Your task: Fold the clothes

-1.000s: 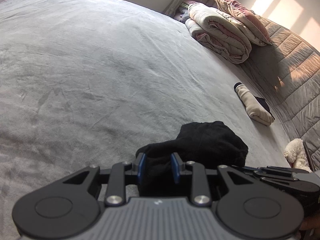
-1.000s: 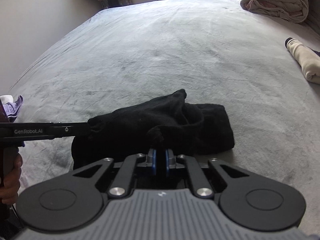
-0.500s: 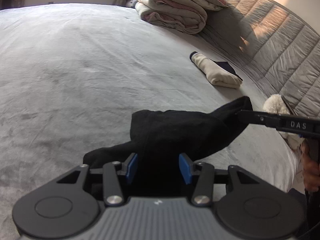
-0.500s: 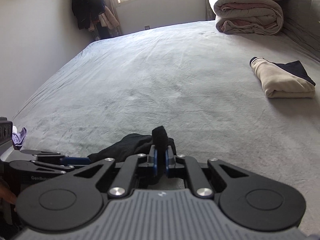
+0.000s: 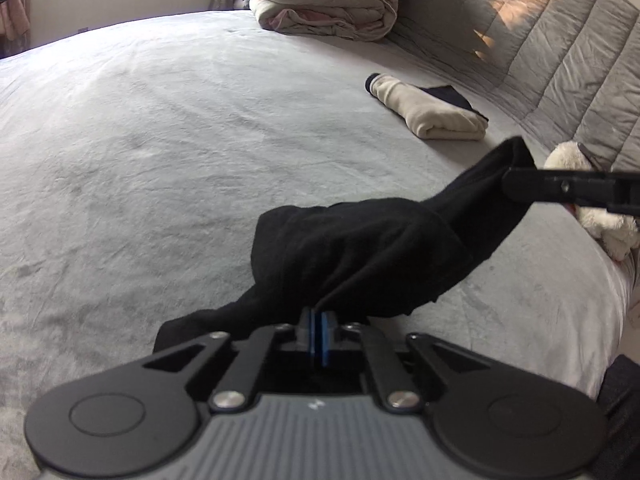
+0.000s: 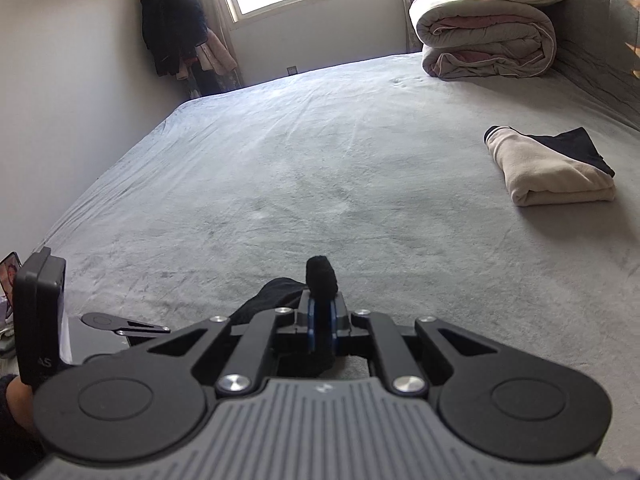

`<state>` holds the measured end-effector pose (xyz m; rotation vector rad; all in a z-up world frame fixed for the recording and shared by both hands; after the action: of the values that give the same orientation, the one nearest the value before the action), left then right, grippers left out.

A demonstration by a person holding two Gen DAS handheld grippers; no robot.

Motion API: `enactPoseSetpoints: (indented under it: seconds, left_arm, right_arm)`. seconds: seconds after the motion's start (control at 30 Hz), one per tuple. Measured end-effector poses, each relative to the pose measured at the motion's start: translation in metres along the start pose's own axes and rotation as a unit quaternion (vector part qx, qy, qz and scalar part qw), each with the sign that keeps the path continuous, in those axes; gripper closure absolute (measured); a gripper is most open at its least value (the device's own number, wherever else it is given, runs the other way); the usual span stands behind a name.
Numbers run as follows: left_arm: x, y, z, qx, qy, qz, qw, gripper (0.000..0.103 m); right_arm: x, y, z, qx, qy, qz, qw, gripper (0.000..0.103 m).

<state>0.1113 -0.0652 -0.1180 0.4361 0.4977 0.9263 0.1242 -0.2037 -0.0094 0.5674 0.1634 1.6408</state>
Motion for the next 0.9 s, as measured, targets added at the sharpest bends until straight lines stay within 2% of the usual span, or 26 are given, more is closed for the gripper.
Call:
enactPoseSetpoints:
  seconds: [0.13,0.37,0.67,0.9]
  left_arm:
    - [0.026,0.024,0.014,-0.041,0.064,0.006,0.9971,0.101]
    - [0.085,0.068,0.021,-0.072,0.161,0.045,0.9833,0.102]
    - [0.147,0.129,0.007,-0.090,0.186,0.131,0.9695,0.102]
    - [0.177,0.146,0.010,-0.104,0.205,0.158,0.9605,0.102]
  right_arm:
    - [-0.011,-0.003,-0.007,0.009,-0.011,-0.007,1.000,0.094]
    - [-0.019,-0.011,-0.016,0.018,-0.021,-0.014,1.000,0.094]
    - [-0.021,-0.011,-0.017,0.021,-0.021,-0.013,0.999,0.094]
    - [-0.013,-0.022,-0.010,0.023,-0.014,0.000,1.000,0.095]
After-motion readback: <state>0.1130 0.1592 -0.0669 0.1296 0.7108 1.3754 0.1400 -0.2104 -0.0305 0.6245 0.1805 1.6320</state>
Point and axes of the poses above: each gripper's, at about its wrist camera, not at the fingertips, and y roughly against the way its jaws point, x to its left, z to its top, the point moved 9 cm from there along -y, roughly the way its jaws point, and after that the axes turned 14 degrees about -x, right-handed, at the moved point
